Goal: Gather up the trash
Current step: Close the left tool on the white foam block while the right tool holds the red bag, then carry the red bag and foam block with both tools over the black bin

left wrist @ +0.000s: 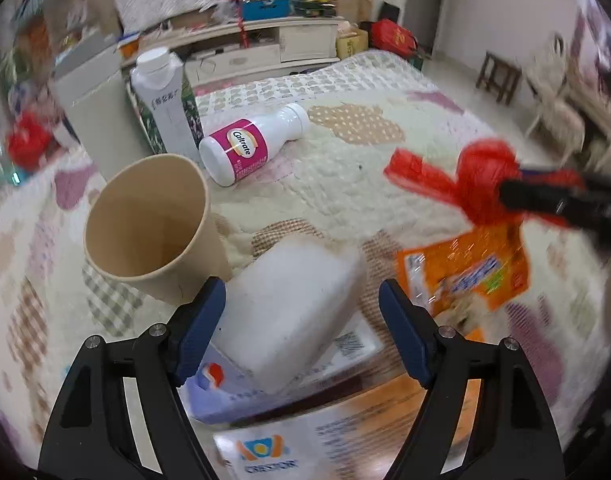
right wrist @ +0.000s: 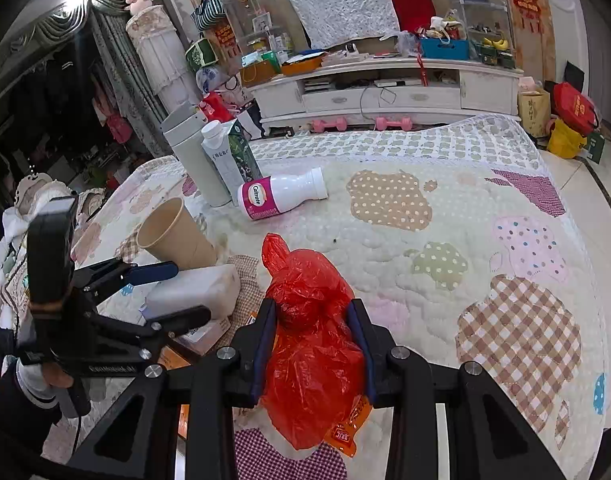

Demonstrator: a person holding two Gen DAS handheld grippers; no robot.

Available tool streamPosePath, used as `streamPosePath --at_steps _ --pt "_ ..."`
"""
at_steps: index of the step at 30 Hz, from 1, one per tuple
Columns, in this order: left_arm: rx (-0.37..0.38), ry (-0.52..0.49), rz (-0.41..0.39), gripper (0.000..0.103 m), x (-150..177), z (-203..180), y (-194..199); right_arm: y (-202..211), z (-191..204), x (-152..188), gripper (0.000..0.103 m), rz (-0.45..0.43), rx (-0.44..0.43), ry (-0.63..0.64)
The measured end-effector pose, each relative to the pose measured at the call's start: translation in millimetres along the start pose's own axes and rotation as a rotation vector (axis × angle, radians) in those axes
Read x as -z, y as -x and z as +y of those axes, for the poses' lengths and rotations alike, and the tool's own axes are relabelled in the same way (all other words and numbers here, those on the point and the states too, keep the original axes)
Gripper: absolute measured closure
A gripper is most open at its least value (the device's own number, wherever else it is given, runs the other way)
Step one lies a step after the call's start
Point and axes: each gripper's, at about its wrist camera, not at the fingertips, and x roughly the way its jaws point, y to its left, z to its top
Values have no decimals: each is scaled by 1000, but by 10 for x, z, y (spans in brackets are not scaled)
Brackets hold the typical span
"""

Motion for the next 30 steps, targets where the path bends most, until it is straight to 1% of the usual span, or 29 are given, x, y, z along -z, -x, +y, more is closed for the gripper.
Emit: streamPosePath --at_steps 2,3,4,5,7,8,9,11,14,18,22,26,30 --pt "-39 -37 1 25 13 -20 -44 16 -12 19 68 -1 2 -8" --pt "-46 -46 1 26 16 -24 -54 23 -20 21 68 -1 2 -10" --pt "-47 -50 -2 30 14 -24 -56 37 -22 33 68 -3 3 -11" --pt "-50 -43 -8 41 7 -11 -41 48 -23 42 68 -4 7 -12" --pt "-22 -6 -10 49 -14 48 -6 84 -19 63 68 -7 9 -11" --pt "-3 20 -20 58 -19 85 38 114 -15 78 68 -11 10 -10" --pt "8 35 -30 70 -21 103 88 139 -12 84 68 -15 11 -9" --pt "2 40 -39 75 -17 88 184 203 7 95 68 -27 7 -7" --pt "14 50 -56 80 3 38 321 288 22 130 68 -41 2 -4" --pt "63 87 -72 81 45 -51 490 400 49 211 68 -50 3 -2" --pt "82 78 -112 82 43 -210 670 567 48 303 68 -67 8 -3" --pt "134 86 -111 83 54 -349 777 708 31 401 68 -68 6 -5" --pt "188 77 -112 84 116 -534 917 842 24 577 68 -57 13 -4"
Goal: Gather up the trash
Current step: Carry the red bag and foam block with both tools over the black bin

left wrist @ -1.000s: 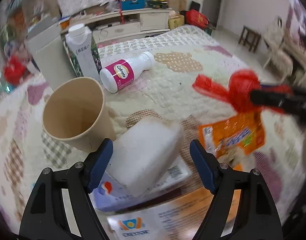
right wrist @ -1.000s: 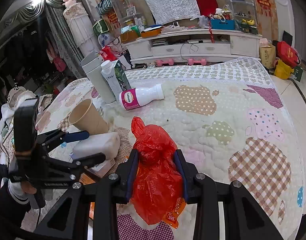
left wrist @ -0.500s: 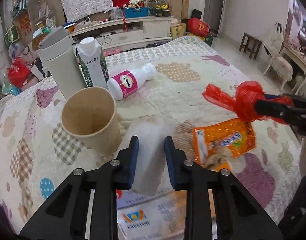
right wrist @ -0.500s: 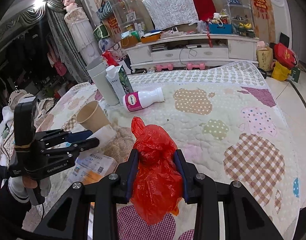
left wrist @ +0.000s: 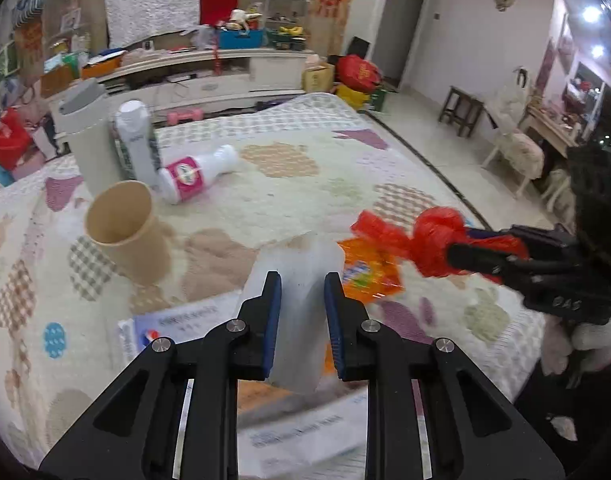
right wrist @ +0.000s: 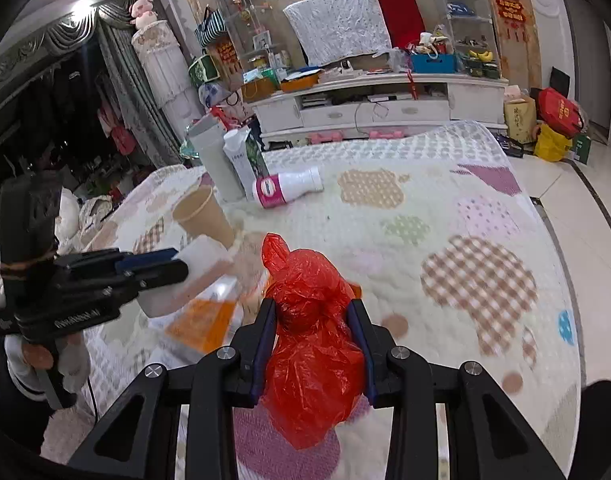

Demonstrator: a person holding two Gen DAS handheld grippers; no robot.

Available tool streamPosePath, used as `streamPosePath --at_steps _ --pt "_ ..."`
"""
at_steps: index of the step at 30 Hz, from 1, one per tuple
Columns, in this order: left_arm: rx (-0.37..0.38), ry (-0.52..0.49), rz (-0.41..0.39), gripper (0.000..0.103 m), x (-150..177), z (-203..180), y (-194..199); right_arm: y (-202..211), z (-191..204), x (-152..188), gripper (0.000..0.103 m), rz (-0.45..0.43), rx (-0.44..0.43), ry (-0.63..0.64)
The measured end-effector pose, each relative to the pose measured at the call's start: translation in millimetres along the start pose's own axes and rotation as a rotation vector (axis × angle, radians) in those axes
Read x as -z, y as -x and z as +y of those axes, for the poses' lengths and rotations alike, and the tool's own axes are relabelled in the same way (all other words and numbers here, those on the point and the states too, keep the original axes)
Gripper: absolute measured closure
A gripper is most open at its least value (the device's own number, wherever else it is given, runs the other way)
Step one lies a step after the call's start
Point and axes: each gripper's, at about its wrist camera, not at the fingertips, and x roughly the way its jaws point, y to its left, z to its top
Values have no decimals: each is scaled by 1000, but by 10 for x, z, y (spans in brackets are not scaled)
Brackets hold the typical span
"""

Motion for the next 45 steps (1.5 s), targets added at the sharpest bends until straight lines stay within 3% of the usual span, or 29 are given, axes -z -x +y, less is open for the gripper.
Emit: streamPosePath --at_steps 6,13,14,17,21,23,27,30,36,45 --pt "76 0 40 84 66 -215 15 90 -139 233 68 33 27 -29" --pt "52 42 84 80 159 -110 -161 -145 -230 493 68 133 15 -77" --pt "59 40 87 78 185 -109 -173 -179 -237 518 67 142 11 -81" --pt "34 2 103 57 257 -182 -222 -263 -214 575 63 166 12 -77" --pt "-5 -64 98 57 351 -288 -293 -310 -163 598 63 169 31 -39" --pt "-20 -76 104 58 341 -306 -313 -307 -150 607 68 170 41 -13" --pt "-17 -89 87 79 304 -340 -246 -126 -201 568 69 111 33 -22" --pt "10 -66 71 84 257 -346 -191 20 -255 522 69 72 42 -34" --pt "64 -53 44 86 158 -511 -145 297 -386 496 69 18 57 -66" --pt "138 -104 9 86 -55 -1065 -235 679 -692 549 69 -31 120 -107"
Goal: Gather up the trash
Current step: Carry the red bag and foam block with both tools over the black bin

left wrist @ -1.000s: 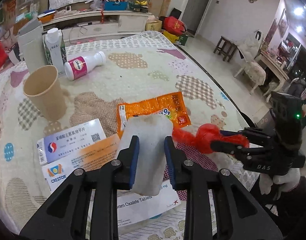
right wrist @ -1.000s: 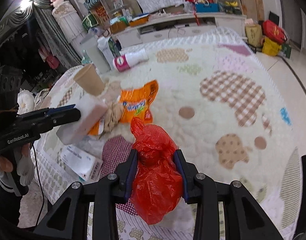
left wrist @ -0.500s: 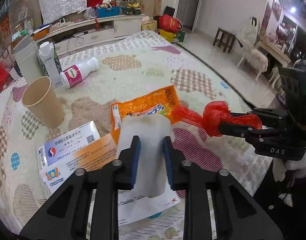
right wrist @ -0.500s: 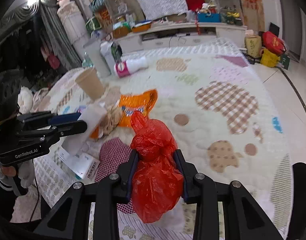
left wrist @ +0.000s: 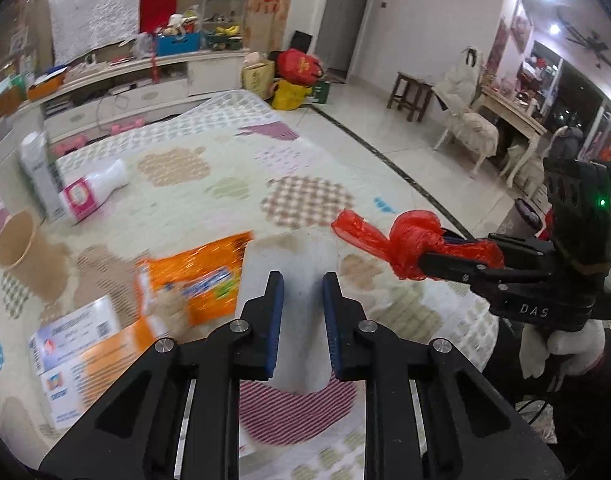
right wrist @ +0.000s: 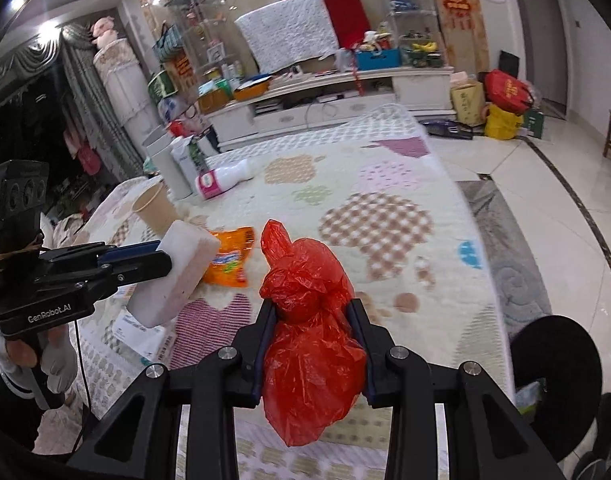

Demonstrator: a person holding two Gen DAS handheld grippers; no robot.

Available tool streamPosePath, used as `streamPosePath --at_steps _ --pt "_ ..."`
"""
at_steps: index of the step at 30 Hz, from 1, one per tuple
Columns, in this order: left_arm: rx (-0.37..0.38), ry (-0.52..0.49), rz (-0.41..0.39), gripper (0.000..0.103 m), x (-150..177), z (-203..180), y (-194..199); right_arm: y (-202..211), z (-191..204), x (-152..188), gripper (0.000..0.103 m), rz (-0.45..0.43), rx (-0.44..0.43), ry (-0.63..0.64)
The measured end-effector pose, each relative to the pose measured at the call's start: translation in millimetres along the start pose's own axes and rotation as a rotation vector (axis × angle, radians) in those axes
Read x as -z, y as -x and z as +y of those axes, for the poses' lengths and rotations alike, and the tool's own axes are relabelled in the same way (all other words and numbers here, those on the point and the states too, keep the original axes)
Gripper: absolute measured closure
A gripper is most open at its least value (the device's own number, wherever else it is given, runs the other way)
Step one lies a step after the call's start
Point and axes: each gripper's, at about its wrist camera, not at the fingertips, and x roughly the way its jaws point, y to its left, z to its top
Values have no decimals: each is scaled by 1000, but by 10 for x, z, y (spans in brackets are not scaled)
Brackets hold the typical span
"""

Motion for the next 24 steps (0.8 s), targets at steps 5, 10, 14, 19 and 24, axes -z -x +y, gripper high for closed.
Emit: streamPosePath --at_steps 5,10,14,19,24 --pt "42 -26 -11 86 -170 -325 -176 154 -268 40 69 -14 43 -42" --pt "78 -50 -6 86 -294 -617 -366 322 -509 97 69 -26 92 -74" --pt "98 -72 4 86 -370 -841 -528 424 -747 151 69 -34 136 -110" --pt "126 -95 22 86 -441 -1103 -736 543 -1020 239 69 -45 191 -157" --pt "174 -108 48 86 -523 -1346 -968 657 -1360 335 69 -53 253 -217"
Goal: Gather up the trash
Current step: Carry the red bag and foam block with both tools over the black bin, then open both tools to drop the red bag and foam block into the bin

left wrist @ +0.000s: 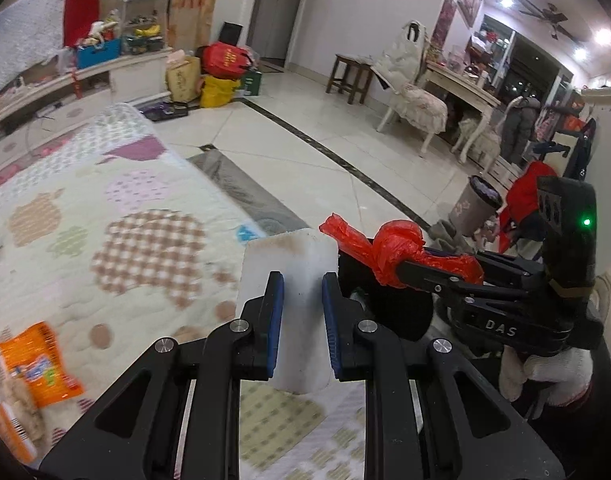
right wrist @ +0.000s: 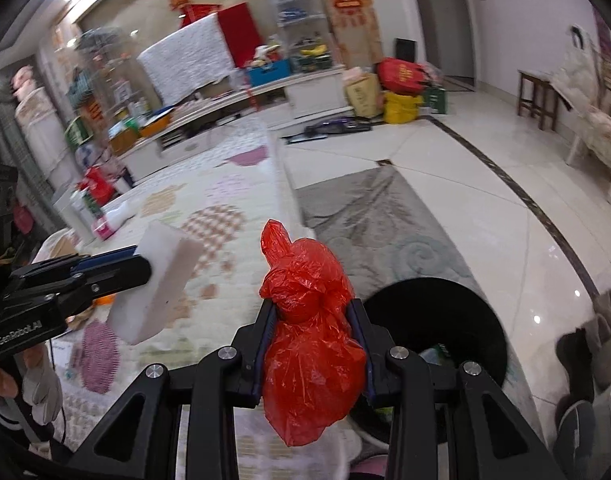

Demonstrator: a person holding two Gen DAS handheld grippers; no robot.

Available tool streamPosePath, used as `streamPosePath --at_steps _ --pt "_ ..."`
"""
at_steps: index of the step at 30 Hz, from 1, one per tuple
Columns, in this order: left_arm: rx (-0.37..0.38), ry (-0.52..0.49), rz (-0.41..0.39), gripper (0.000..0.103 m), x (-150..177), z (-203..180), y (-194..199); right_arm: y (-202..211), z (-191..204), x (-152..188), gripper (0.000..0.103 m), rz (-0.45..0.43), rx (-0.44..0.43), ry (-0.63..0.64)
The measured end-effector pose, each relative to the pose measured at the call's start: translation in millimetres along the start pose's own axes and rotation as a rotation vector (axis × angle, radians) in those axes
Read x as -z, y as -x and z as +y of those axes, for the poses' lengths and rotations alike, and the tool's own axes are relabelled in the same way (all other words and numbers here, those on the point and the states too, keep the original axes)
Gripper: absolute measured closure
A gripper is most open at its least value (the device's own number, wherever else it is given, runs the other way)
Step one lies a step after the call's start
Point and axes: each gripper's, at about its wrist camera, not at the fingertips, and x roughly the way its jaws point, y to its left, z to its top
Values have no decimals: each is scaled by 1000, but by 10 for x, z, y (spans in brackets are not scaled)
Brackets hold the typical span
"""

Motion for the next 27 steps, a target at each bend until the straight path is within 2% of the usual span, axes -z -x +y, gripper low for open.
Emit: streamPosePath --at_steps 5,13,27 --pt "56 -2 26 86 -82 -213 -267 25 -337 35 69 -1 52 -54" --pt "93 -25 61 86 -138 -487 -620 4 -716 113 69 14 95 -116" --pt "145 -9 91 86 -175 -633 -970 -102 -1035 156 69 33 128 -193"
